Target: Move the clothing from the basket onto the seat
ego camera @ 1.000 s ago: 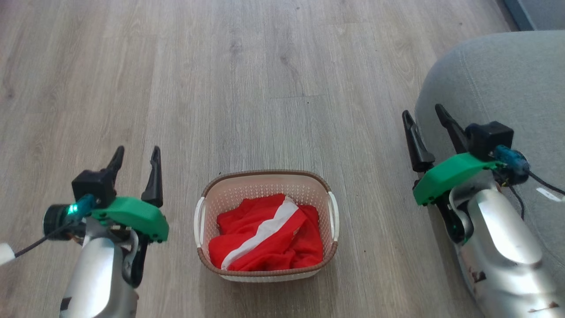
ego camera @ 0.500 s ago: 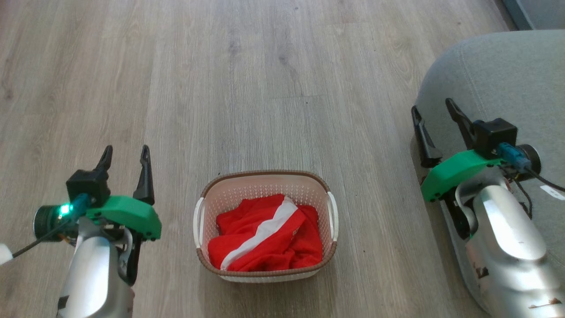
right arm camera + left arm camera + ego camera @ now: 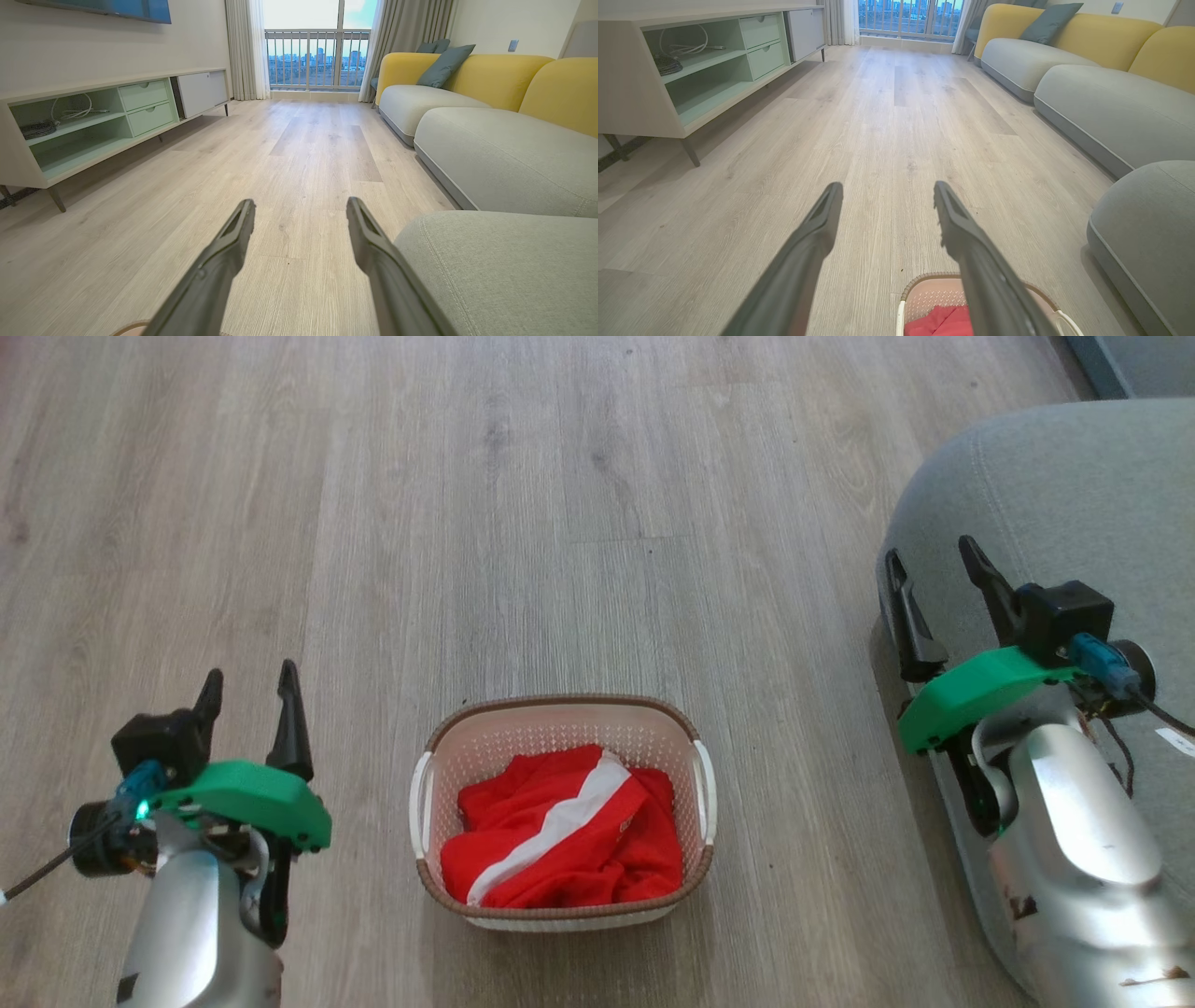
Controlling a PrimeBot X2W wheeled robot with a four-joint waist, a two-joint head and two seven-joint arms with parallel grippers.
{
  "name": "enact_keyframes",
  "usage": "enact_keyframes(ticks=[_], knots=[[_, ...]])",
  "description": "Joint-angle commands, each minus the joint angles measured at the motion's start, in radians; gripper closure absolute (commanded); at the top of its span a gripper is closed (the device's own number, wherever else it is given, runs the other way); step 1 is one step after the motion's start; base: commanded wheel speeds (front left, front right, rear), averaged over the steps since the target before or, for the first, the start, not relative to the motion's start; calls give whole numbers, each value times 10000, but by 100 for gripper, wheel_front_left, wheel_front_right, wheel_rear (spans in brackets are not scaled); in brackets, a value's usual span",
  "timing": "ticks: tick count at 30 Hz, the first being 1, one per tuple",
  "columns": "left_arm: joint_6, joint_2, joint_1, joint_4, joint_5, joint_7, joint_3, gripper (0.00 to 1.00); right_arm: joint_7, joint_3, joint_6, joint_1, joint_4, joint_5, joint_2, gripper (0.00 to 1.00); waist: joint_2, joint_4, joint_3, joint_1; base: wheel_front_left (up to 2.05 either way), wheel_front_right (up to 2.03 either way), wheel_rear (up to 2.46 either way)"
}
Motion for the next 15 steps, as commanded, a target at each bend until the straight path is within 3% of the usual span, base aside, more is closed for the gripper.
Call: enact_keyframes(ticks=[1, 15], knots=[[-44, 162, -545, -280, -12, -126, 333, 0, -93, 118, -2, -175, -343, -16, 131, 0, 0, -6, 11, 0, 0, 0, 0], [-96, 118, -542, -903, 196, -126, 266, 0, -93, 122, -2, -275, -549, -25, 166, 0, 0, 3, 163, 0, 0, 0, 0]])
